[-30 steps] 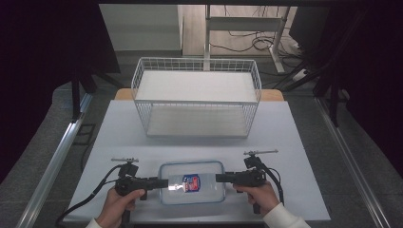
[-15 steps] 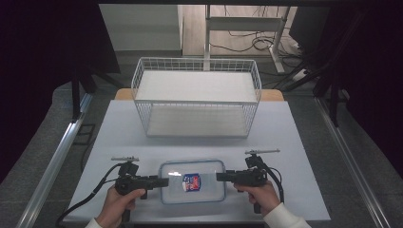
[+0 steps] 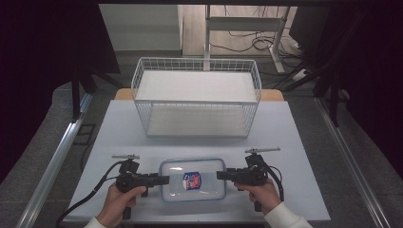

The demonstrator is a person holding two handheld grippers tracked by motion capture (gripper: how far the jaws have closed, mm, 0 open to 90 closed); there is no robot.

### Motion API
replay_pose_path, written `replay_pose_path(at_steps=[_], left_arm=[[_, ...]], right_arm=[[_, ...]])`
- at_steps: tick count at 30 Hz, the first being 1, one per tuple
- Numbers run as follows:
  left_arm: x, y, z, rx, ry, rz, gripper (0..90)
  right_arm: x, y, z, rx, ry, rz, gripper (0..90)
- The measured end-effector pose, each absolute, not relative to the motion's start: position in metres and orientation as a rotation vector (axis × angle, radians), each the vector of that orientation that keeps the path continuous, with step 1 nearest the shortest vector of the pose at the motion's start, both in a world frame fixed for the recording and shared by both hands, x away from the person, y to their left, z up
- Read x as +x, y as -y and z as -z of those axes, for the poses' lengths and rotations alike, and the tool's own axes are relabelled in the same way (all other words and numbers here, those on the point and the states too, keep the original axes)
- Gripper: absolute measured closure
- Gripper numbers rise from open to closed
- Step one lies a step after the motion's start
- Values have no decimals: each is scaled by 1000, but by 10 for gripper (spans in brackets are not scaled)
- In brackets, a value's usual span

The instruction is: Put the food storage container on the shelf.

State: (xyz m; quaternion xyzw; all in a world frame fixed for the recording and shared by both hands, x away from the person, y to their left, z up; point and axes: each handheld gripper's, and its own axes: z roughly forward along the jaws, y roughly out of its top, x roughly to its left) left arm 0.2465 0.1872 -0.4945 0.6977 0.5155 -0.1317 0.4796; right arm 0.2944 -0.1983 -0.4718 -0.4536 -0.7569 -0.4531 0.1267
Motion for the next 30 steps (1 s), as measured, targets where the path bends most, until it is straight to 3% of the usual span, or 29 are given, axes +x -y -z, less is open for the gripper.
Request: replay_pose_path(at_steps=[15,30], left_arm=[[274,-191,494,1692,-1209,319,492],[338,-199,492,1678,-1178,308,491]], right_arm=[[312,200,470,-1328,2198,1346,522],[368,193,462,-1351,2208,1385,524]])
